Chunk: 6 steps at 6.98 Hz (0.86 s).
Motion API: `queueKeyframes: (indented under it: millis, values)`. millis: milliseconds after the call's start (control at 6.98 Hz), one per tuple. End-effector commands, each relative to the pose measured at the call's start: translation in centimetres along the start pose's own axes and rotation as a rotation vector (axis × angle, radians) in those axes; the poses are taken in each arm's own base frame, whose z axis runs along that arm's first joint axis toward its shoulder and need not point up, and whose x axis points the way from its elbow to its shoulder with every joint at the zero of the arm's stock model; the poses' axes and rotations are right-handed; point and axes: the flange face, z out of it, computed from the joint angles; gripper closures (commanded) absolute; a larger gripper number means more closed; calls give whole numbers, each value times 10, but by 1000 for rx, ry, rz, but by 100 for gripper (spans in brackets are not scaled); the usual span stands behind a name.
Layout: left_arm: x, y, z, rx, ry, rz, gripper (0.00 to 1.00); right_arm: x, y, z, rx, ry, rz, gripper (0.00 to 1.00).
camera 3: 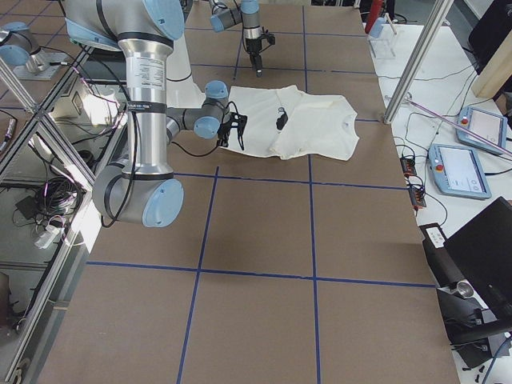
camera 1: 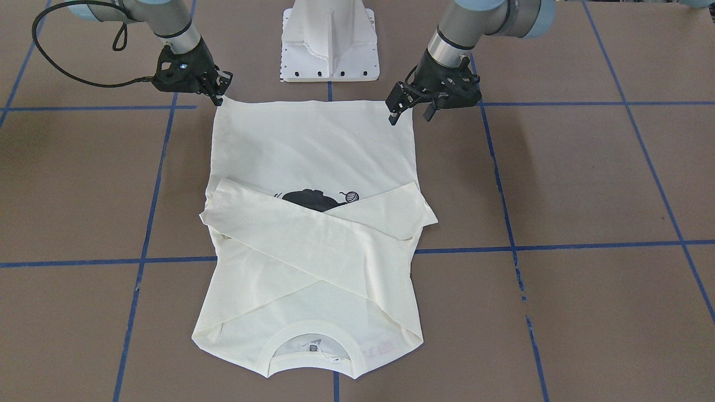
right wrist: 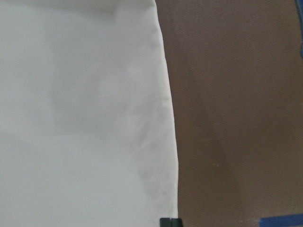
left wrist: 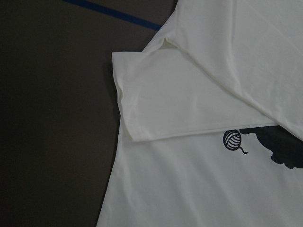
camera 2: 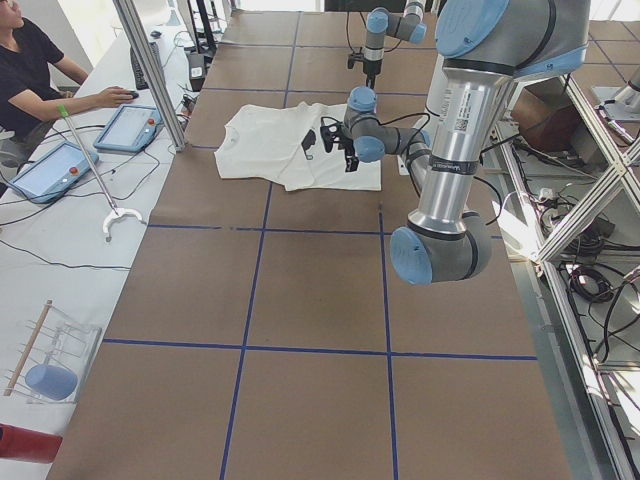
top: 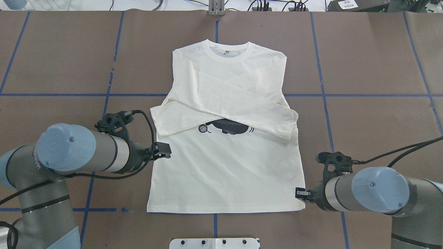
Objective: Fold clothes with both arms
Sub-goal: 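Lower both grippers to the hem corners nearest the robot and grasp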
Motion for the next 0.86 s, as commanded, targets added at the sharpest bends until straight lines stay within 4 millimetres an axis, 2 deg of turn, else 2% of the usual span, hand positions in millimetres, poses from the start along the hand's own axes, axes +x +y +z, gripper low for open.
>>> queueKeyframes:
  millis: [0,143,716]
  values:
    - [-25,80,43,-11,-114,-62,2,-6,-1,-5,2,-17,-3,100]
    - [-32,89,51,-14,-152,-55,4,-8,-1,-10,2,-28,-4,100]
    - [-40,87,60,6,-222,-47,15,-9,0,-9,1,-28,-10,100]
